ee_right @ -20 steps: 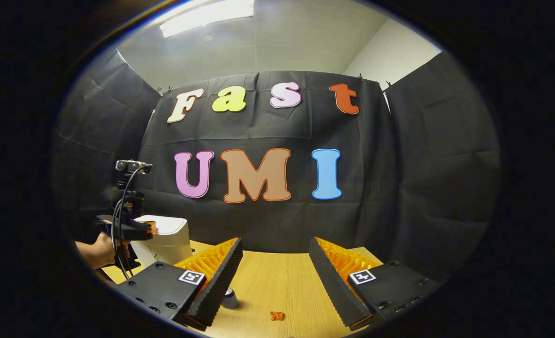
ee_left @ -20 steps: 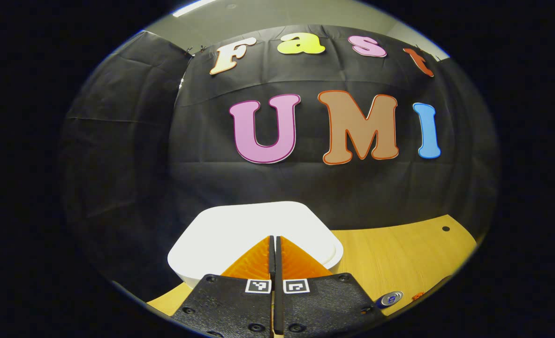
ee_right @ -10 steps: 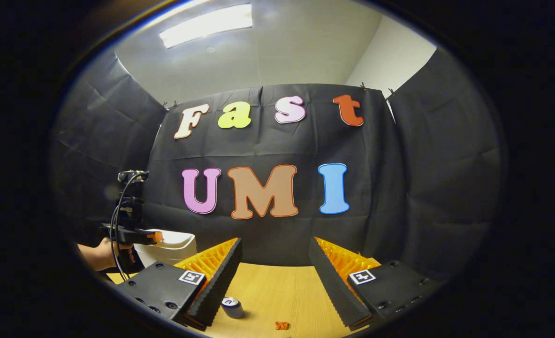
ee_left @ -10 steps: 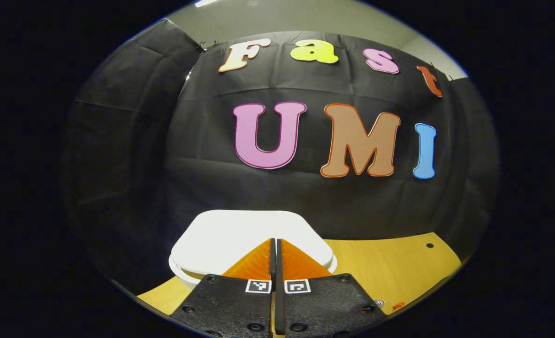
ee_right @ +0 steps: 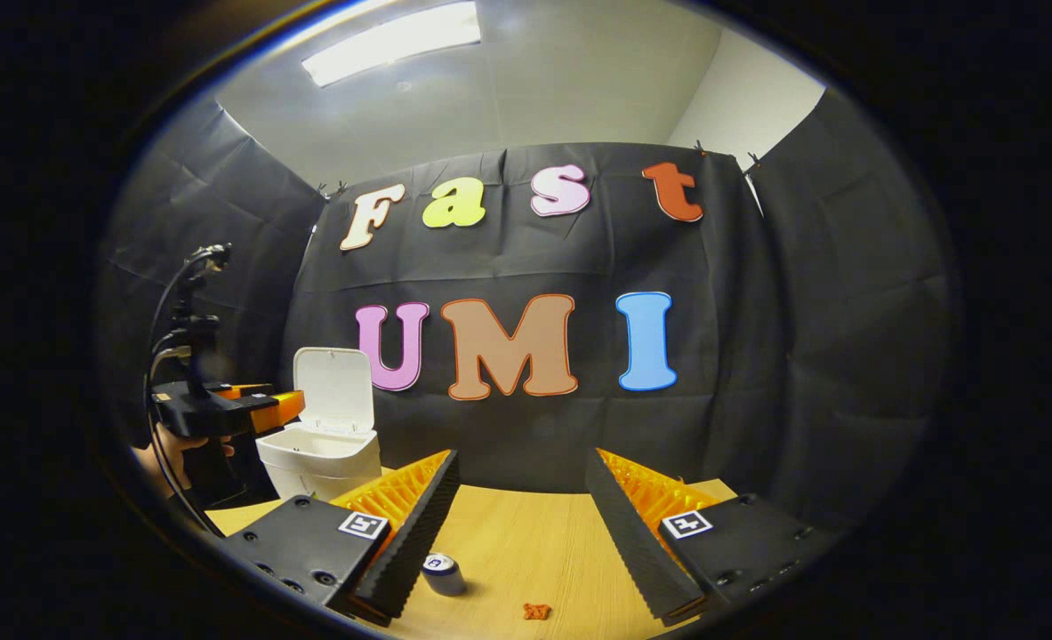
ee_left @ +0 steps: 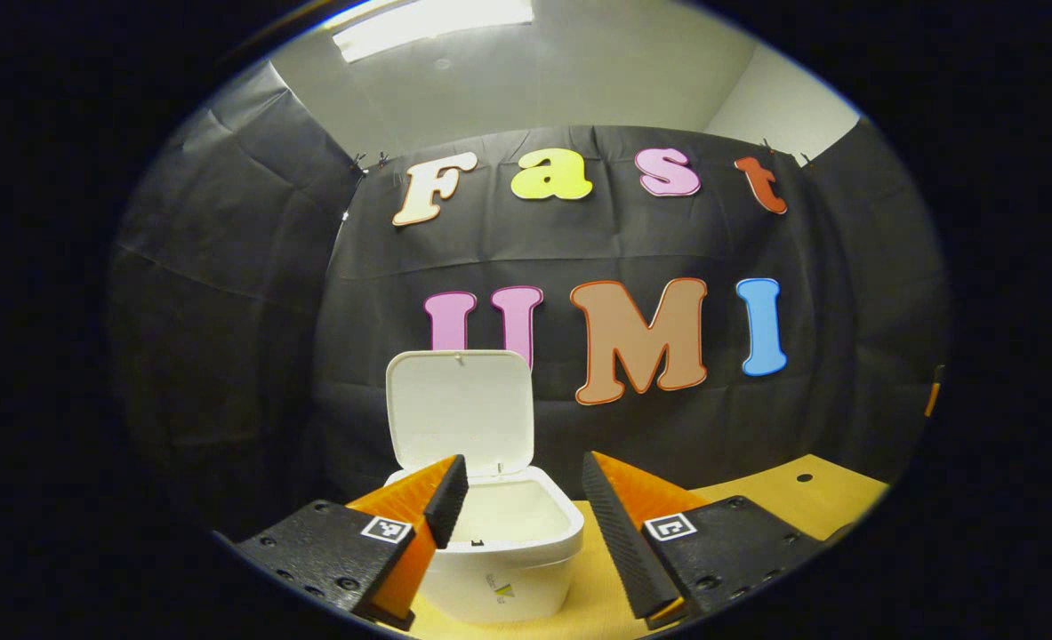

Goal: Press the lid of the desktop garbage bin to open it, pick up the crumpled paper on the desktop and throw it into the bin, then pick up the pop can on the desktop and drop it into the bin, and finally close the garbage bin lid.

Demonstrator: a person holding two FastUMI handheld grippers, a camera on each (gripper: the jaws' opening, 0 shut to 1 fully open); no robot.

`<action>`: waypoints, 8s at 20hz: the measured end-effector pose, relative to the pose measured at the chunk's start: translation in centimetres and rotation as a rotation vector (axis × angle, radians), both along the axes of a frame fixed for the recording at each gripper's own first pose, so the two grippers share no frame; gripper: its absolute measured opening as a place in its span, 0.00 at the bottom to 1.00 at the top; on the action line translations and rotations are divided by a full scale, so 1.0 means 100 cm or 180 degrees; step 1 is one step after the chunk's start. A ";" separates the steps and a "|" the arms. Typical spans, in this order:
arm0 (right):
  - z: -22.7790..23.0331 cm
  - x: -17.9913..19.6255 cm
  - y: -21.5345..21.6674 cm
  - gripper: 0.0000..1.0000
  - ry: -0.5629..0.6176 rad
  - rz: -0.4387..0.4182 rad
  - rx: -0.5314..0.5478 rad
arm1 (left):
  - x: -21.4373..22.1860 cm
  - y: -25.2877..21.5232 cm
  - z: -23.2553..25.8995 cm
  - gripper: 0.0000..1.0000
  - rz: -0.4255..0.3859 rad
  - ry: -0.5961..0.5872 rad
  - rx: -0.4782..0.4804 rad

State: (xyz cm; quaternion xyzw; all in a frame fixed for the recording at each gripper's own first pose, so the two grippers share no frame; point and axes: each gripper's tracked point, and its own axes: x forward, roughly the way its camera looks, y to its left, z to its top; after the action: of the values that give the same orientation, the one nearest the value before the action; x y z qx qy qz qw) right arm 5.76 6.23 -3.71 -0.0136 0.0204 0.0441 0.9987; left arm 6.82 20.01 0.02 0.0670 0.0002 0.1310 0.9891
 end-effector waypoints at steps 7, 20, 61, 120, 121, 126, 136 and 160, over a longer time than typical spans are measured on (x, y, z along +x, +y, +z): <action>-0.058 0.020 -0.012 0.96 0.0379 0.0019 -0.0049 | -0.047 -0.048 -0.003 0.90 -0.0124 -0.0013 -0.0074; -0.245 0.038 -0.026 0.96 0.1691 0.0004 -0.0480 | -0.096 -0.066 -0.027 0.91 -0.0036 0.0248 -0.0086; -0.088 0.105 0.087 0.23 0.0960 0.0837 0.0035 | -0.101 -0.047 -0.042 0.91 -0.0038 0.0468 -0.0135; 0.050 0.087 -0.034 0.77 -0.0126 -0.0205 -0.0131 | -0.015 -0.115 -0.127 0.91 -0.0898 0.0749 -0.0404; 0.047 0.081 -0.046 0.82 -0.0106 -0.0273 -0.0128 | -0.013 -0.123 -0.134 0.91 -0.0935 0.0779 -0.0406; 0.027 0.055 -0.095 0.77 0.0075 -0.0506 -0.0167 | -0.001 -0.153 -0.176 0.92 -0.1044 0.0972 -0.0422; -0.009 0.019 -0.142 0.77 0.0397 -0.0783 -0.0220 | 0.026 -0.165 -0.295 0.92 -0.0978 0.1745 -0.0465; -0.010 0.020 -0.105 0.77 0.0341 -0.0429 -0.0077 | 0.077 -0.147 -0.053 0.76 -0.1128 0.0643 -0.0204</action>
State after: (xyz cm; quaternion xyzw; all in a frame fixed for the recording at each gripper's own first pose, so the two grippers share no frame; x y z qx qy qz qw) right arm 7.75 -4.26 -4.69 -0.0219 0.0752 -0.0229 0.9967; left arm 14.54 5.29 -5.25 0.0473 0.0918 -0.0526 0.9933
